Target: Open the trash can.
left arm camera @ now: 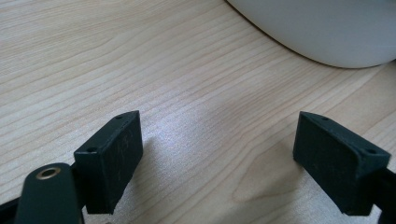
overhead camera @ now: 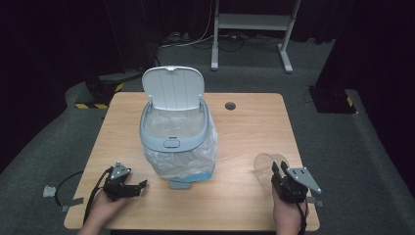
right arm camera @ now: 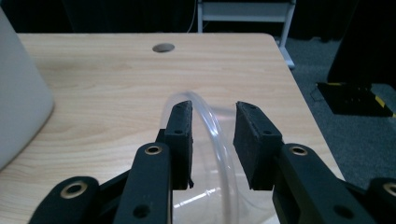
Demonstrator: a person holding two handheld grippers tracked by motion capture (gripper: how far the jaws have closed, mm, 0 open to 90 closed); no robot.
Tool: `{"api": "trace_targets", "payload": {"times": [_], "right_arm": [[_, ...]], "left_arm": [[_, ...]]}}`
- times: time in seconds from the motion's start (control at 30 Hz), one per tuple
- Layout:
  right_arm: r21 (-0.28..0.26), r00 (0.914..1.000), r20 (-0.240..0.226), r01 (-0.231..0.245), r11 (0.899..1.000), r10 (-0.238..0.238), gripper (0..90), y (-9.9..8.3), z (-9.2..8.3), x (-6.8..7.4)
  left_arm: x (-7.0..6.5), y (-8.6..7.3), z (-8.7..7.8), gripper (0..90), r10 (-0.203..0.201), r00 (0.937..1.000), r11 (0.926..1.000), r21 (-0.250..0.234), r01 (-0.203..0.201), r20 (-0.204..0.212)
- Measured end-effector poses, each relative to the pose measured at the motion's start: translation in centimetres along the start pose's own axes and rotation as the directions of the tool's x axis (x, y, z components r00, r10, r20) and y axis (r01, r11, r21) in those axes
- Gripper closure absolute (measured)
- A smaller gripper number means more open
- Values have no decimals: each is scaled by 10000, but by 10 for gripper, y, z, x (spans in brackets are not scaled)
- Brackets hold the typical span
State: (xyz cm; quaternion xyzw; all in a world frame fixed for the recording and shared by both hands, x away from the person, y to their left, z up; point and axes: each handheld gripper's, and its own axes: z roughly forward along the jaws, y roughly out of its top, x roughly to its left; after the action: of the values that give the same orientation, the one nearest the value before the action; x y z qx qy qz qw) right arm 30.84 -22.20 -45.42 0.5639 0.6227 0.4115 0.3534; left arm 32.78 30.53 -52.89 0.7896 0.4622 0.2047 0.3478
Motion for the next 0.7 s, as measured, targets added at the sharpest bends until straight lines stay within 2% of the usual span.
{"api": "trace_targets", "payload": {"times": [0.1, 0.23, 0.47, 0.7], "right_arm": [[75, 9999, -95, -76, 9999, 77, 703, -3, 2, -1], [15, 9998, -105, 173, 9998, -173, 832, -1, 2, 1], [-161, 9993, -188, 319, 9994, -322, 847, 4, 2, 6], [-772, 9974, -451, 533, 9956, -569, 849, 24, -6, 18]], "left_arm": [[0, 0, 0, 160, -1, 10000, 10000, -2, 1, -1], [0, 0, 0, 160, 2, 10000, 10000, -1, -2, 0], [0, 0, 0, 160, 1, 10000, 10000, -1, -1, 0], [0, 0, 0, 160, 1, 10000, 10000, -1, -1, -3]]}}
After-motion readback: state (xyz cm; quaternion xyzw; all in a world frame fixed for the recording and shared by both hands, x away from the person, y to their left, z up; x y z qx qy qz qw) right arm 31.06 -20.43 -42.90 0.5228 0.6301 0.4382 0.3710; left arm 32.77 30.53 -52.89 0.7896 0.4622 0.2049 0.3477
